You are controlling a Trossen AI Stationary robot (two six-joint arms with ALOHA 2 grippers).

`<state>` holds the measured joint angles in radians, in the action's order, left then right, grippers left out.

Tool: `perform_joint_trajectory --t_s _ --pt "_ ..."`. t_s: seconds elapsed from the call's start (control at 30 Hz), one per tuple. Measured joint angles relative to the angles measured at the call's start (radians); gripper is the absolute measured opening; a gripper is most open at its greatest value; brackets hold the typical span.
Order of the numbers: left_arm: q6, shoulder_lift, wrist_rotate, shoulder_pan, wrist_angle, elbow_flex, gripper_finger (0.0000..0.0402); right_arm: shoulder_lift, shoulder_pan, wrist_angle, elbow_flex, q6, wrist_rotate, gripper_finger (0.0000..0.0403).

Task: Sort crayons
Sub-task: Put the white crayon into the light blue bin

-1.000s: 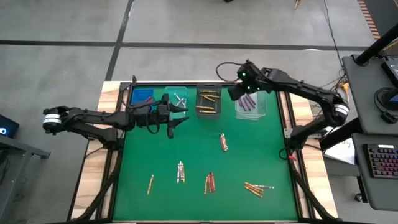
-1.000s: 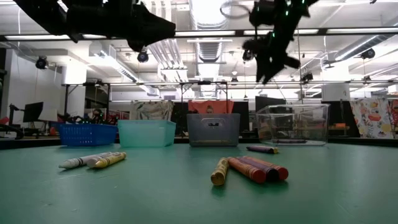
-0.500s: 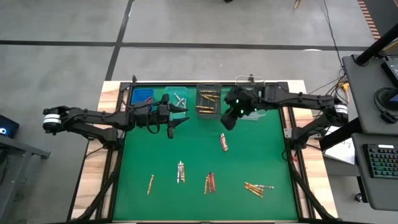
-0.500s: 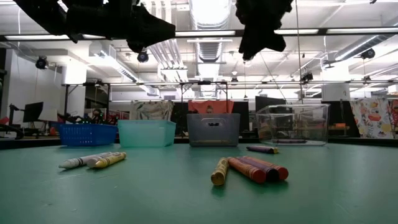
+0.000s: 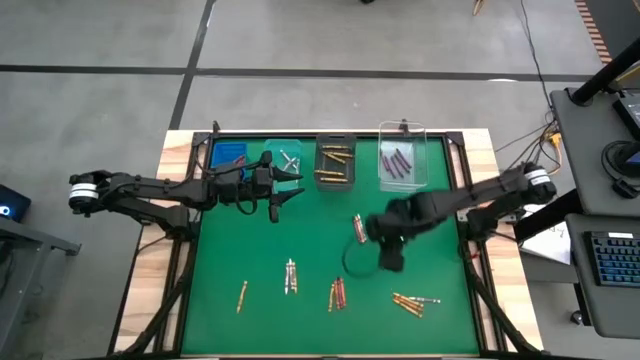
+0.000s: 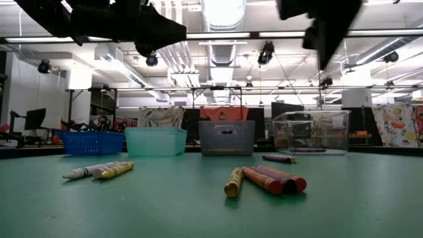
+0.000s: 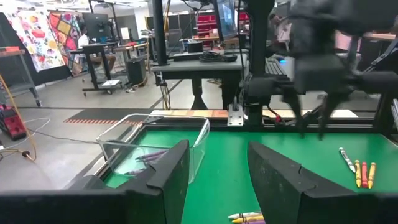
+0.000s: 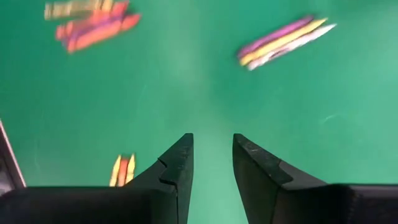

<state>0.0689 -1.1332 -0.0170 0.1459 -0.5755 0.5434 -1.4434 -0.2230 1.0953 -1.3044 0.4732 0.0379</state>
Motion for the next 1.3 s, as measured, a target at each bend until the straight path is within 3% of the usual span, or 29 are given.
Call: perform_joint_trajectory --t_s 0.43,0.77,0.93,1.3 --pt "0.000 0.000 0.000 0.000 -0.014 0.000 0.0146 -0.012 -0.391 -0.054 0.162 0.372 -0.011 0.0095" --pt "0.000 0.000 0.000 0.000 -0.026 0.000 0.0146 -0.037 -0.647 -0.214 0.296 0.726 0.020 0.0097" --pt "0.000 0.000 0.000 0.000 -0.038 0.000 0.0146 -0.083 -0.699 -0.214 0.309 0.765 0.016 0.0097" --pt "0.000 0.000 0.000 0.000 -0.038 0.003 0.0146 -0.203 -0.700 -0.209 0.316 0.712 0.013 0.0088"
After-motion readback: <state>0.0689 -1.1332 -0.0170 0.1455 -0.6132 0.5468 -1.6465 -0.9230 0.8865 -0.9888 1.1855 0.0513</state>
